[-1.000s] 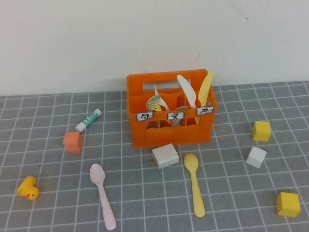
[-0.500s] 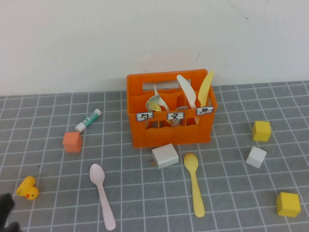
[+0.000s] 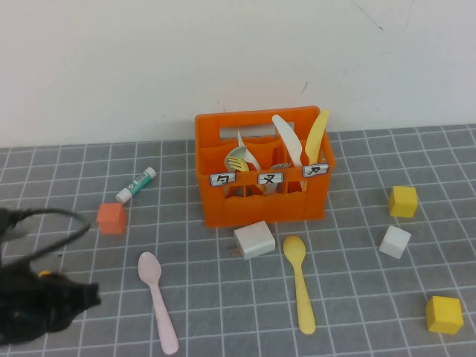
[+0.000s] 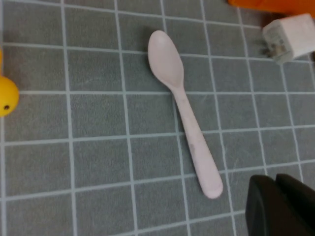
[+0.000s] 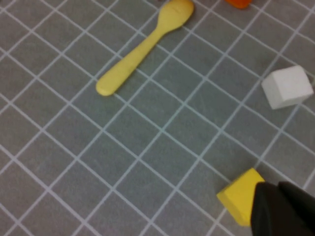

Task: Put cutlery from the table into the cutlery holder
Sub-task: Pick up the spoon, then place the spoon on the box

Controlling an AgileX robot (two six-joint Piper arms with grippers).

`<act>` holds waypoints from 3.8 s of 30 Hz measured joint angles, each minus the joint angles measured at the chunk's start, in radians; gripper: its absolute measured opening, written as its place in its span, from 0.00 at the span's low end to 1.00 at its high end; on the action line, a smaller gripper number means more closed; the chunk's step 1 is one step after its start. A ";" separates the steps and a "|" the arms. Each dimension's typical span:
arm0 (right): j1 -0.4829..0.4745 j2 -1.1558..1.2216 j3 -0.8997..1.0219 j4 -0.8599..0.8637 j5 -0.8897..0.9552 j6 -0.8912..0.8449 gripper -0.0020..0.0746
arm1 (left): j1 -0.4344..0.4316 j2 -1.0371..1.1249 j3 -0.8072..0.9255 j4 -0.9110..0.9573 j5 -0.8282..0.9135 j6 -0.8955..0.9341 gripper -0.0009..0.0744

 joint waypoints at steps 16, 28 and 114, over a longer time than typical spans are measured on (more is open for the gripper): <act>0.198 0.113 0.027 0.005 -0.096 -0.020 0.02 | -0.282 0.505 -0.258 0.353 -0.023 -0.414 0.03; 0.242 0.123 0.034 -0.003 -0.112 -0.020 0.02 | -0.308 0.672 -0.359 0.512 -0.054 -0.637 0.60; 0.242 0.123 0.037 0.004 -0.105 -0.021 0.02 | -0.310 0.409 -0.460 0.815 -0.480 -0.768 0.14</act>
